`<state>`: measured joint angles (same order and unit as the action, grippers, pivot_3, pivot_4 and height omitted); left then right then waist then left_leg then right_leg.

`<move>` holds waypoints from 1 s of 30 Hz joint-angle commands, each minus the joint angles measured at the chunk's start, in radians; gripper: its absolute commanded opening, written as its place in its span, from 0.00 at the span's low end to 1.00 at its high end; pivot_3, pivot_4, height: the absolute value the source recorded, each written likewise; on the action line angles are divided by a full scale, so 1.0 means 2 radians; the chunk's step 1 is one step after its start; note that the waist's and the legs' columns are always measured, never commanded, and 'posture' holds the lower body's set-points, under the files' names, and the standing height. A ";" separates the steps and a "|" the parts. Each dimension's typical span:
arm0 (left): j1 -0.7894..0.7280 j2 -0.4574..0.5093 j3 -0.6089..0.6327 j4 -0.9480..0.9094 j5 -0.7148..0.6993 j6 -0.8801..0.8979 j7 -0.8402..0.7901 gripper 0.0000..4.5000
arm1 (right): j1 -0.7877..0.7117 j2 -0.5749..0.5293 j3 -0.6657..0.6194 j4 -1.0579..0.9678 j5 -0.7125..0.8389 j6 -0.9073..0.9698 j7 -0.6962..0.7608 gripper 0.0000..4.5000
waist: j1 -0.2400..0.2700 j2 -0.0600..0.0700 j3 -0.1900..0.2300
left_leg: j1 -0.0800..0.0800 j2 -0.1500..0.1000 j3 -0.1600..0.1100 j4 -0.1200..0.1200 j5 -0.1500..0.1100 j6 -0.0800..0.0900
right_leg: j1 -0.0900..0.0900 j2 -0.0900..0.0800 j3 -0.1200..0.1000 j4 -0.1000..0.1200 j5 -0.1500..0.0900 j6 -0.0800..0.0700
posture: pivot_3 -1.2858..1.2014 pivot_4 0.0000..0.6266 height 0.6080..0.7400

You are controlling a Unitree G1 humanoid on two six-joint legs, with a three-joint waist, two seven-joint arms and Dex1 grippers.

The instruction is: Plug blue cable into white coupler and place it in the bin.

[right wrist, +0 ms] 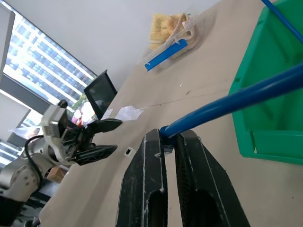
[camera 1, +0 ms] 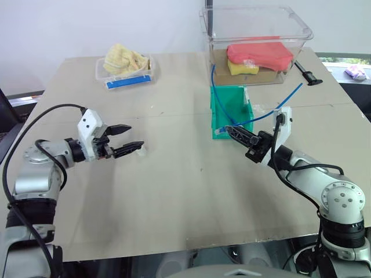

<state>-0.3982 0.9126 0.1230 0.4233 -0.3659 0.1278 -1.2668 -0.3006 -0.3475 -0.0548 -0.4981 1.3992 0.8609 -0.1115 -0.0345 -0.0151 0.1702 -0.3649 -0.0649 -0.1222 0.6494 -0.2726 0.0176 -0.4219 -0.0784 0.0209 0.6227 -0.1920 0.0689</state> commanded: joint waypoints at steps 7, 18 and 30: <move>-0.102 -0.006 -0.063 0.175 0.098 -0.166 -0.071 0.87 | 0.003 0.000 -0.007 -0.025 -0.003 -0.014 0.001 0.00 | 0.000 0.000 0.000 | -0.001 0.000 0.000 0.000 0.000 0.000 | -0.001 -0.001 0.000 0.000 0.000 0.000 | 0.52 0.24 1.00; -0.148 -0.030 -0.085 0.267 0.140 -0.250 -0.100 0.49 | 0.020 -0.007 -0.009 -0.046 0.002 -0.020 -0.016 0.00 | -0.002 -0.001 0.000 | -0.003 0.000 0.000 0.000 0.000 0.000 | -0.004 -0.001 0.000 0.001 0.000 0.000 | 0.52 0.24 1.00; -0.091 -0.067 -0.076 0.091 0.079 -0.154 -0.108 0.09 | 0.005 -0.050 0.002 -0.052 -0.067 -0.023 0.043 0.00 | -0.002 -0.001 0.000 | -0.004 0.000 0.000 0.001 0.000 0.000 | -0.004 -0.001 0.000 0.001 0.000 0.000 | 0.52 0.24 1.00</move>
<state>-0.5985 0.7910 -0.0398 0.7307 -0.1624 -0.2419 -1.4961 -0.2633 -0.4173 -0.0470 -0.5502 1.3153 0.8415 -0.0823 -0.0382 -0.0169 0.1696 -0.3735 -0.0653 -0.1227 0.6517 -0.2726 0.0178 -0.4300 -0.0803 0.0211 0.6255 -0.1915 0.0692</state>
